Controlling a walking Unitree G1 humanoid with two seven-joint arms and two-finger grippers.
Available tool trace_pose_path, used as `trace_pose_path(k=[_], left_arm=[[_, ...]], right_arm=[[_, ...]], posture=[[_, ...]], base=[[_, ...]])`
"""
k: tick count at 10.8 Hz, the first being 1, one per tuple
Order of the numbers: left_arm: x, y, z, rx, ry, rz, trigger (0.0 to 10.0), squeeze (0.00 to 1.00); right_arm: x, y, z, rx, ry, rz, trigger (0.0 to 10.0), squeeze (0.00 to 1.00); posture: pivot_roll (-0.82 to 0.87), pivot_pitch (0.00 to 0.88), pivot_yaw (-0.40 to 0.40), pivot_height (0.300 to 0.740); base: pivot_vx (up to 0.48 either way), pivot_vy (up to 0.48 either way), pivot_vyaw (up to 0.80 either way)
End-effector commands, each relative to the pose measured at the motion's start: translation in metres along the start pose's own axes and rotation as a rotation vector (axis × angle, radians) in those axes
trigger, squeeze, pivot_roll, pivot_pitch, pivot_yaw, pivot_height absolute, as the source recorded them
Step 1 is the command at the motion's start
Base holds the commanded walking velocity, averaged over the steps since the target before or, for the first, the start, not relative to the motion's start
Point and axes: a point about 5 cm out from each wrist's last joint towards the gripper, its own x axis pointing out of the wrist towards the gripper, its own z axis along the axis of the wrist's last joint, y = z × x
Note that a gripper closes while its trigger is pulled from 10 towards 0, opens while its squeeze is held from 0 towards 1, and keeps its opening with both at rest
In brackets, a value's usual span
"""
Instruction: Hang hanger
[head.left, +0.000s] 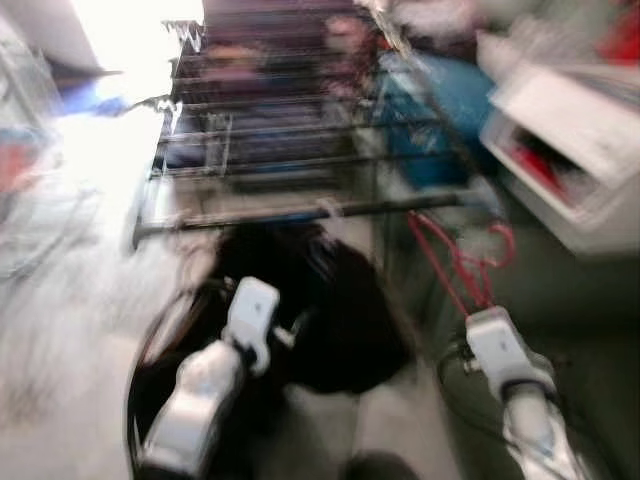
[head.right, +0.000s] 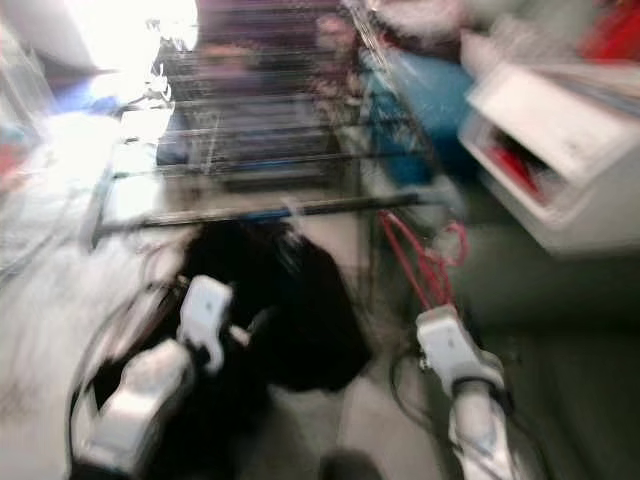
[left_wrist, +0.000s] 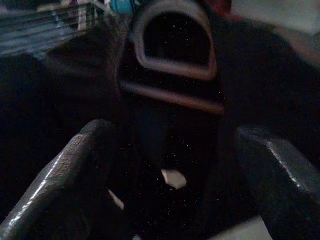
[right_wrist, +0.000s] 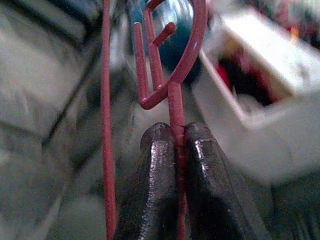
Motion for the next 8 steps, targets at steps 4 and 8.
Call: trace_pose_path(k=[4, 8], left_arm=[[0.001, 0.001, 0.002, 0.017, -0.001, 0.004, 10.0, 0.00], [0.002, 0.001, 0.003, 0.017, -0.001, 0.003, 10.0, 0.00]], right_arm=[[0.014, 0.012, 0.006, 0.031, -0.002, 0.086, 10.0, 0.00], [0.049, 0.012, 0.013, 0.092, 0.057, 0.073, 10.0, 0.00]], posture=[[-0.07, 0.000, -0.006, 0.740], [-0.06, 0.000, -0.001, 0.740]], base=[[0.000, 0.000, 0.00], [0.000, 0.000, 0.00]])
